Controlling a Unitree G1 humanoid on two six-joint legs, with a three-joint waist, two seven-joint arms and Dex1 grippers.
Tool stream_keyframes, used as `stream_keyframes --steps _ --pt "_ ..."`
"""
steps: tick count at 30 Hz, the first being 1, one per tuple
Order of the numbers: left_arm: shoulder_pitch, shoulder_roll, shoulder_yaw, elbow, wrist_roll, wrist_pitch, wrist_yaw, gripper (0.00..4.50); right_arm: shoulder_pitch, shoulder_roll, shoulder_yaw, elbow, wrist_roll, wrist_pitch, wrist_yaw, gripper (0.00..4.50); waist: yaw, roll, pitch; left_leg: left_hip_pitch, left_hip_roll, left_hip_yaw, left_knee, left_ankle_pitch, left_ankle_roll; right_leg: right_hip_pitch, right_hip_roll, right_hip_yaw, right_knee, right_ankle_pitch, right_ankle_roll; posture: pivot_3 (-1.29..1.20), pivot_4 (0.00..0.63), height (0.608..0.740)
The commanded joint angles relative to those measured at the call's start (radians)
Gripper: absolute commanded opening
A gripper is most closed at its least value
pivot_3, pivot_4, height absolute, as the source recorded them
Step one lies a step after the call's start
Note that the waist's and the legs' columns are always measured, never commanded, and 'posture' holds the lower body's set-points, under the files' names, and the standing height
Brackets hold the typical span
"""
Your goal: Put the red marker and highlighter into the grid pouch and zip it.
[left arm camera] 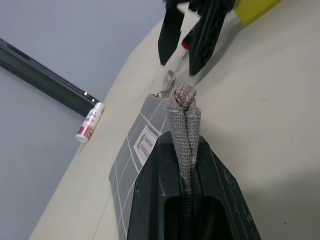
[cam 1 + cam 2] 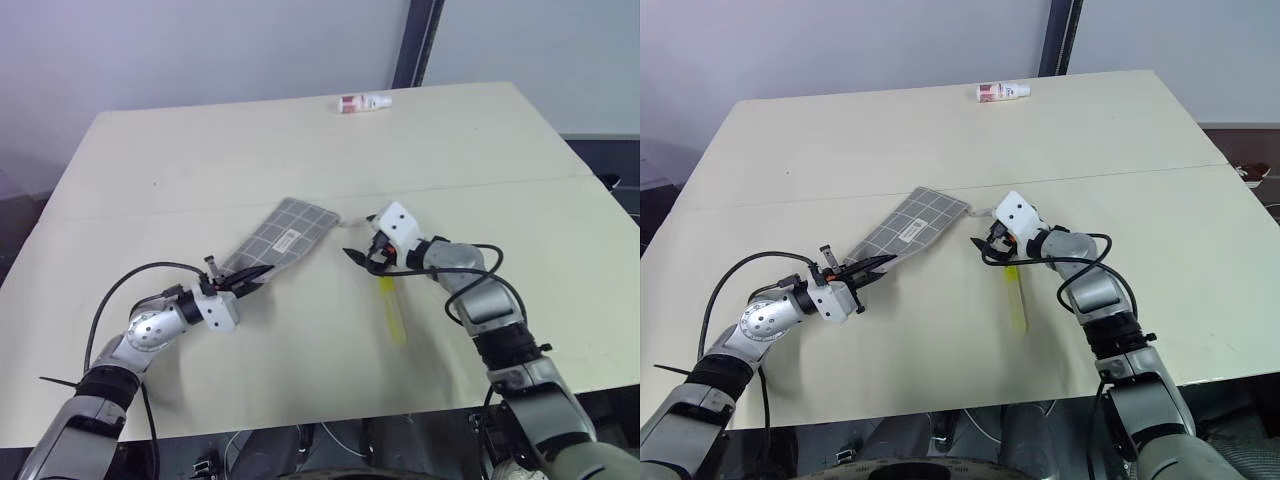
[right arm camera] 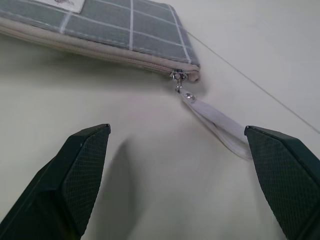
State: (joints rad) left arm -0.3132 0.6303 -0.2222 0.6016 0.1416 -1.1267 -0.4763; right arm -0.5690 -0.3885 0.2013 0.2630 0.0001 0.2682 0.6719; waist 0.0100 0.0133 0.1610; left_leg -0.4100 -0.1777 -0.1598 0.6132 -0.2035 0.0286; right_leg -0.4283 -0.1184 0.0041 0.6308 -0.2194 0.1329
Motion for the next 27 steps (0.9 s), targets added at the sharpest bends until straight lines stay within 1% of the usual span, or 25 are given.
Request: stream_keyframes --steps 1,4,12,15,17,20,22,23,27 --pt "0.013 0.017 0.017 -0.035 -0.002 -0.036 0.002 0.00 -0.049 0.032 0.002 0.049 -0.013 -0.055 -0.014 4.47 0.000 0.000 0.000 0.000 0.000 0.000 0.000 0.000 0.000 0.000 0.000 0.000 0.000 0.000 0.000 0.00 0.150 0.740" --pt "0.018 0.015 0.017 -0.037 0.000 -0.037 0.002 0.00 -0.074 0.054 -0.003 0.103 -0.015 -0.066 -0.018 4.47 -0.001 0.000 0.000 0.000 0.000 0.000 0.000 0.000 0.000 0.000 0.000 0.000 0.000 0.000 0.000 0.00 0.150 0.740" --pt "0.022 0.010 0.017 -0.032 0.019 -0.051 0.009 0.00 -0.112 0.058 -0.003 0.221 -0.036 -0.118 -0.016 4.47 -0.001 0.000 0.000 0.001 0.000 0.000 0.000 0.000 0.000 -0.001 0.000 0.000 0.000 0.000 0.000 0.00 0.150 0.740" --pt "0.021 0.011 0.019 -0.025 0.021 -0.055 0.011 0.00 -0.112 0.054 -0.006 0.231 -0.036 -0.118 -0.020 3.67 -0.001 0.000 0.000 0.001 0.000 0.000 0.000 0.000 0.000 -0.001 0.000 0.000 0.000 0.000 0.000 0.00 0.150 0.740" --pt "0.020 0.012 0.021 -0.020 0.021 -0.057 0.012 0.00 -0.108 0.039 0.005 0.236 -0.056 -0.133 -0.023 2.69 0.000 0.000 0.000 0.001 0.000 0.000 0.000 0.000 0.000 -0.001 0.000 0.000 0.000 0.000 0.000 0.00 0.150 0.740" --pt "0.021 0.014 0.023 -0.011 0.020 -0.058 0.013 0.00 -0.094 0.021 0.003 0.231 -0.071 -0.138 -0.023 1.08 0.000 0.000 0.000 0.001 0.000 0.000 0.000 0.000 0.000 -0.001 0.000 0.000 0.000 0.000 0.000 0.00 0.150 0.740" --pt "0.022 0.013 0.024 -0.008 0.018 -0.055 0.014 0.00 -0.081 0.001 0.001 0.219 -0.081 -0.144 -0.015 0.17 0.001 0.000 0.000 0.001 0.000 0.000 0.000 0.000 0.000 -0.001 0.000 0.000 0.000 0.000 0.000 0.00 0.150 0.740" --pt "0.022 0.013 0.026 -0.006 0.018 -0.055 0.016 0.00 -0.075 -0.006 -0.002 0.211 -0.081 -0.143 -0.011 0.07 0.001 0.000 0.000 0.001 0.000 0.000 0.000 0.000 0.000 -0.001 0.000 0.000 0.000 0.000 0.000 0.00 0.150 0.740" --pt "0.016 0.009 0.028 0.008 0.017 -0.054 0.021 0.00 -0.042 -0.038 -0.013 0.128 -0.066 -0.115 0.014 0.07 0.002 0.000 0.000 0.001 0.000 0.000 0.000 0.000 0.000 -0.001 0.000 0.000 0.000 0.000 0.000 0.00 0.150 0.740"
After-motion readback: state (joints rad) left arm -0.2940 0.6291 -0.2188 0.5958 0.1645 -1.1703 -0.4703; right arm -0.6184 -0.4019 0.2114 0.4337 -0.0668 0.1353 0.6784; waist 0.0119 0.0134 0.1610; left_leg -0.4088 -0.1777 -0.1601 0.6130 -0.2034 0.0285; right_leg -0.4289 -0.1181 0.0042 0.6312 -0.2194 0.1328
